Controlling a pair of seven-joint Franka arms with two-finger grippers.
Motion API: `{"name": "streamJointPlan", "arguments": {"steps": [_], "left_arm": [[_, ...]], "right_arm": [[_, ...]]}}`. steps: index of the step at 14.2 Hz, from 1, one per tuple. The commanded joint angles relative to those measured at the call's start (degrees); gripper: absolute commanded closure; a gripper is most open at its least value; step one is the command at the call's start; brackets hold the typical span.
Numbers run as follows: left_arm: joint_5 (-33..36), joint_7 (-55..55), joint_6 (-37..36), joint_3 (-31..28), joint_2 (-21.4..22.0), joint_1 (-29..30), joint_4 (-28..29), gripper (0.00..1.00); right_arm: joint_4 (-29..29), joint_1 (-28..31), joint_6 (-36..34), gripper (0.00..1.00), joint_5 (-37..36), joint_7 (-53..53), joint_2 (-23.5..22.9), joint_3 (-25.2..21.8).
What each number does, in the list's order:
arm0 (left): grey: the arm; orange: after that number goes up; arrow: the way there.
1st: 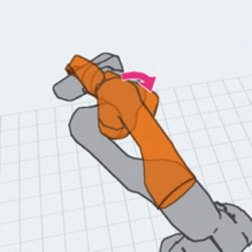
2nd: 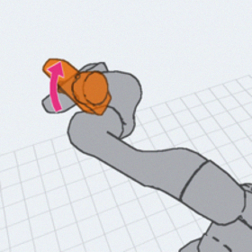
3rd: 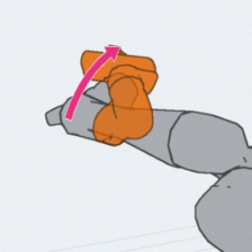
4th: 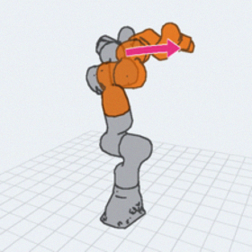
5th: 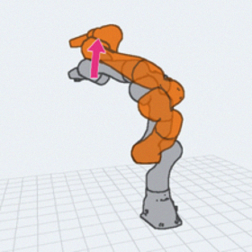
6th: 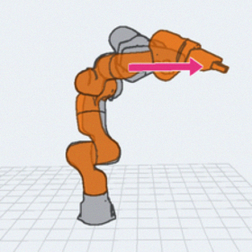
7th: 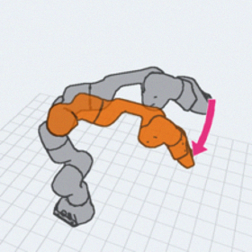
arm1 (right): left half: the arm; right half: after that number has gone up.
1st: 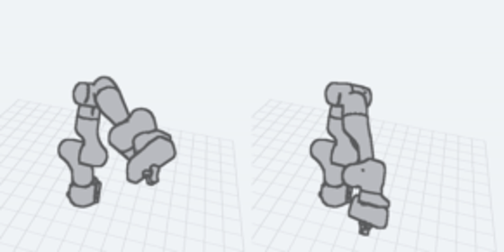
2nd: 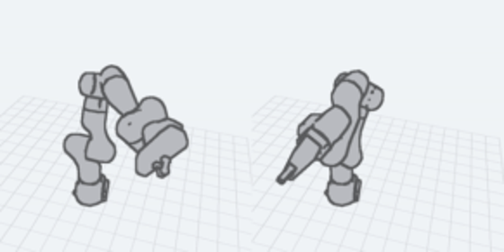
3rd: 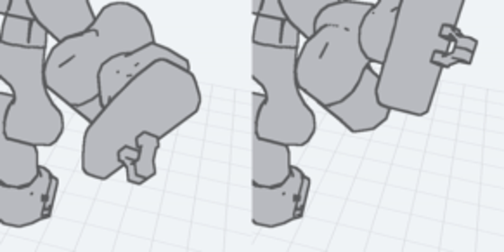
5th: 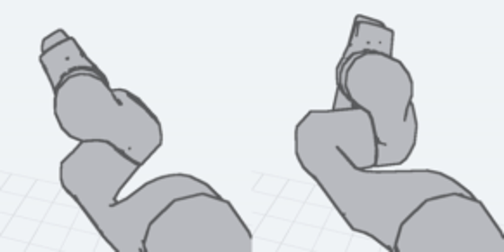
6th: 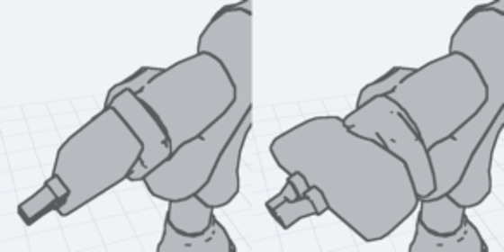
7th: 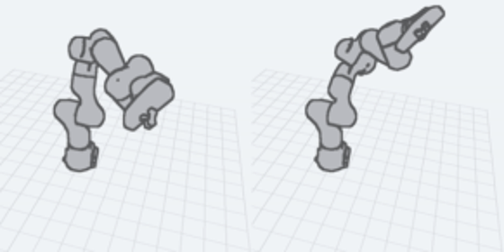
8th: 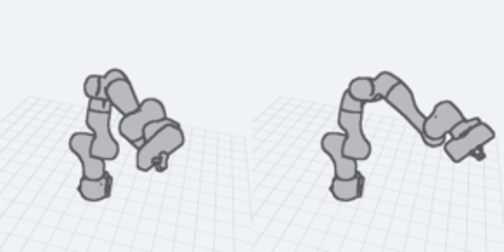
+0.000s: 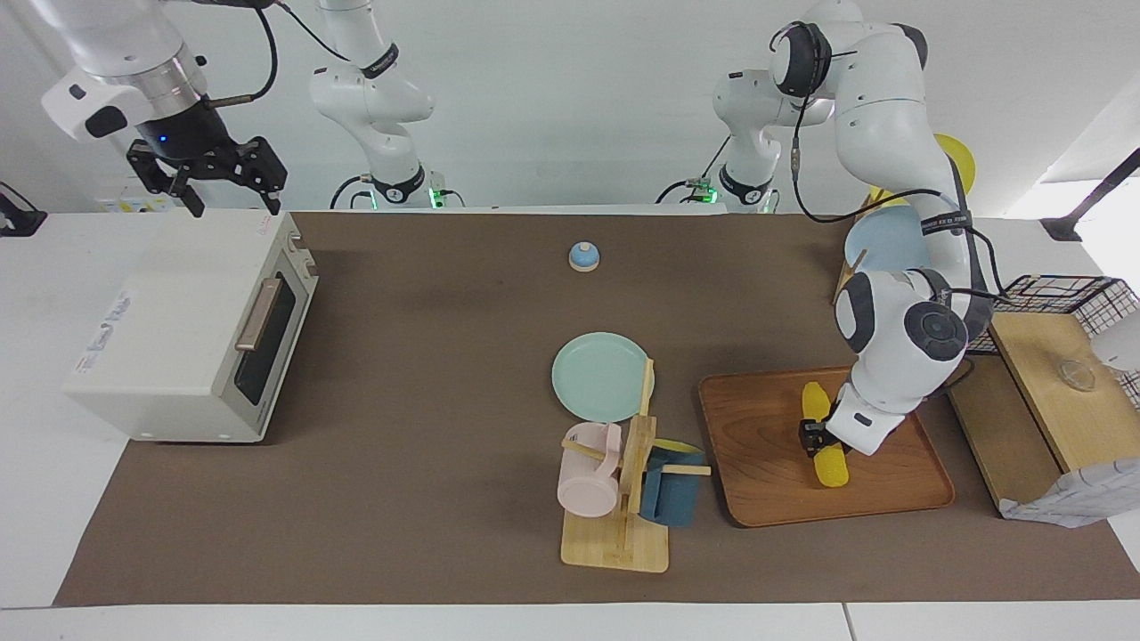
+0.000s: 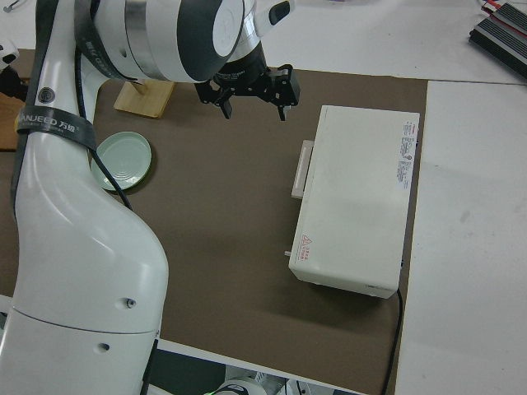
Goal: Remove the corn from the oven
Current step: 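Carry the corn with the left gripper onto the wooden tray and lower it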
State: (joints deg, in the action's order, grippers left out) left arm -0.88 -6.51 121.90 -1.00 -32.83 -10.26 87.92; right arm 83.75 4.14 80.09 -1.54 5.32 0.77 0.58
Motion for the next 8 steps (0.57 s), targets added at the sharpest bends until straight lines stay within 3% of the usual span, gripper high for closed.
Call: {"name": "streamJointPlan", "arguments": {"steps": [1, 5, 8], "left_arm": [[-2.6, -1.2, -7.3, -0.4, 3.6, -0.7, -1.9, 0.00], [-2.4, -1.1, -25.4, -0.4, 18.4, -0.5, -1.2, 0.00], [-2.3, -1.0, -31.9, -0.5, 25.1, 2.3, -0.2, 0.00]], "right_arm": [[-0.7, 0.5, -0.8, 0.00, 0.1, -0.5, -0.4, 0.2], [-0.7, 1.6, -1.0, 0.00, 0.2, 0.0, -0.4, -0.2], [-0.7, 1.6, -1.1, 0.00, 0.2, 0.0, -0.3, -0.2]]}}
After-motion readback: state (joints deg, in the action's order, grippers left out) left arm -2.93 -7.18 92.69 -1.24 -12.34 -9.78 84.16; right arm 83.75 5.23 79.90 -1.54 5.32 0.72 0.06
